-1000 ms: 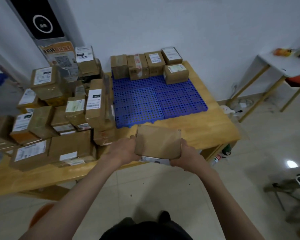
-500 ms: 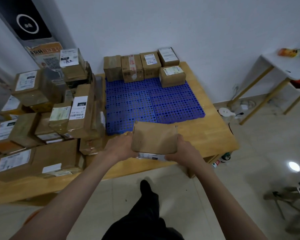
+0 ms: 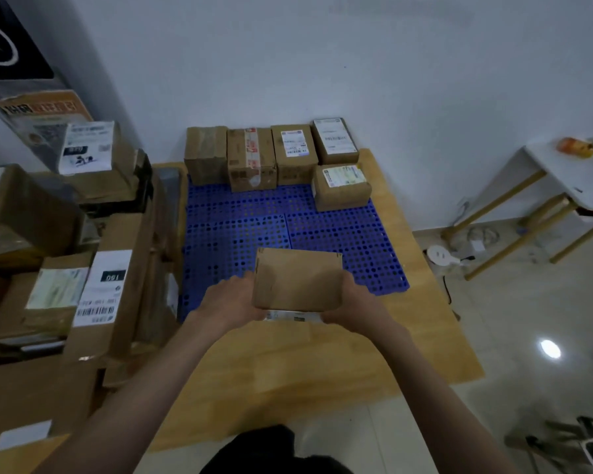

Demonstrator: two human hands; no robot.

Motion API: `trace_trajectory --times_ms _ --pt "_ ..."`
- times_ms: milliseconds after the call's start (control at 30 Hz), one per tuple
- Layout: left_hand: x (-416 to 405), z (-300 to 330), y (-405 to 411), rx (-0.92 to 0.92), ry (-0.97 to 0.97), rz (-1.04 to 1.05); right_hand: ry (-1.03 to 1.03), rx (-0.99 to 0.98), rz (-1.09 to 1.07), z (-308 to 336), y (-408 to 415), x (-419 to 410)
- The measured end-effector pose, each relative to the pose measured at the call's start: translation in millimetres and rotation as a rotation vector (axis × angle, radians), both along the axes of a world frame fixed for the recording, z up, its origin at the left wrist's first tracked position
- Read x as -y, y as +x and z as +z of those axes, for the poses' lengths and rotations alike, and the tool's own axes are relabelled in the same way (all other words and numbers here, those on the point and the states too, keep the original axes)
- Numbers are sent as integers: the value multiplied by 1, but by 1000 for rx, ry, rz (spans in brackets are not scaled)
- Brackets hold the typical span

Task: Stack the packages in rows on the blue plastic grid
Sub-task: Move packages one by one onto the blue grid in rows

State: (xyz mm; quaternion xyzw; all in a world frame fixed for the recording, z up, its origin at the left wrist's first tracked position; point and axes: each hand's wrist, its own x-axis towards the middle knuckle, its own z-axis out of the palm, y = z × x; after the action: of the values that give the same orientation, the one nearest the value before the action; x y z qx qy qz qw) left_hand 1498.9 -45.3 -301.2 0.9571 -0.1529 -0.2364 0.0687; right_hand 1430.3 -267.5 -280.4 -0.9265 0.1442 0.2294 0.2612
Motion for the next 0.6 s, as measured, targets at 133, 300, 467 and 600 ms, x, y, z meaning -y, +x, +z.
trace_trajectory --times_ms 133,300,467,600 --pt "3 -5 41 -54 -1 21 -13 -50 -7 -9 49 7" --pt "13 -13 93 -130 -34 72 23 -52 18 -20 112 17" --pt "24 -19 155 -202 -42 156 40 -79 66 -29 184 28" --pt "35 -29 208 -226 -45 197 37 -106 64 -38 241 37"
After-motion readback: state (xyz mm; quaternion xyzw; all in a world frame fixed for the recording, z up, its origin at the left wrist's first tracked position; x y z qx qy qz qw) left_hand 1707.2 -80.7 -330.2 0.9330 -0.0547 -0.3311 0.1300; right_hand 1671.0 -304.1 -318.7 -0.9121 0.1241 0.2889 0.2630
